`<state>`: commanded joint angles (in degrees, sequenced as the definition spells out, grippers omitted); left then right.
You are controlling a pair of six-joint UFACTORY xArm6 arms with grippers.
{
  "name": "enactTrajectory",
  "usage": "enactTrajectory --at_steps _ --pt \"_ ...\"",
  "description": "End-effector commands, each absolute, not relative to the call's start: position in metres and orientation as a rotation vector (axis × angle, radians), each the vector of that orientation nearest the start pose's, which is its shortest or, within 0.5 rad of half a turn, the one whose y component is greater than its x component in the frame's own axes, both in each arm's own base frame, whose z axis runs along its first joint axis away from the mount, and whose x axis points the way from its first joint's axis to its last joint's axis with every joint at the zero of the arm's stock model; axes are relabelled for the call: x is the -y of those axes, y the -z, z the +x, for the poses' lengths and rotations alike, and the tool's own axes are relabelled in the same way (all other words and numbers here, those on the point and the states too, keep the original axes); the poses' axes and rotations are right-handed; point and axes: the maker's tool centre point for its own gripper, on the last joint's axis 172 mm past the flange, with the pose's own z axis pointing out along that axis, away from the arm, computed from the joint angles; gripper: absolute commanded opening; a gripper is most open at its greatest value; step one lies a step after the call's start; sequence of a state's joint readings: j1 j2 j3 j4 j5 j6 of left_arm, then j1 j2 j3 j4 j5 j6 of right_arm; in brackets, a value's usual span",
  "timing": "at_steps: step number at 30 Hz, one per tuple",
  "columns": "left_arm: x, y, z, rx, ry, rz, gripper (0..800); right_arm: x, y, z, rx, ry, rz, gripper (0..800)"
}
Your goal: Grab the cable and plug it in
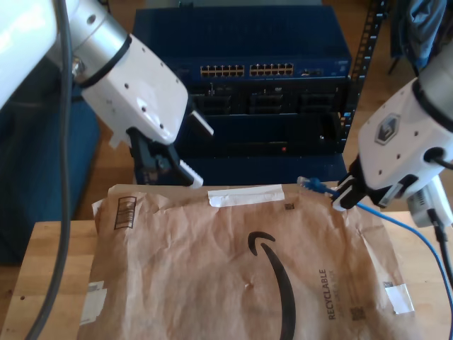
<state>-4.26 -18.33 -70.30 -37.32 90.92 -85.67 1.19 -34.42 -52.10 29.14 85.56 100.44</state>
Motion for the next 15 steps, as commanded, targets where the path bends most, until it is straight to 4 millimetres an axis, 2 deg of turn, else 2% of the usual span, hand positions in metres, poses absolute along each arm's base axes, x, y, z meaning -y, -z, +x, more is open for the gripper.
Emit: enactTrajectory --at_steps 4,7,10,15 --pt "0.202 -0.434 0.360 2.273 -0.921 -2.681 800 -0.131 -0.364 0.311 -2.139 -0.618 -1.648 17" --pt "0.207 -0.450 0.355 2.272 -0.962 -2.717 800 -0.138 -0.380 0.313 -2.103 -0.651 -1.614 17" --pt "0.211 -0.476 0.358 2.273 -0.940 -2.786 800 -0.142 -0.401 0.315 -2.066 -0.657 -1.593 17" --pt "0.231 -0.521 0.335 2.165 -1.096 -2.890 800 -0.137 -0.420 0.320 -2.046 -0.674 -1.517 17"
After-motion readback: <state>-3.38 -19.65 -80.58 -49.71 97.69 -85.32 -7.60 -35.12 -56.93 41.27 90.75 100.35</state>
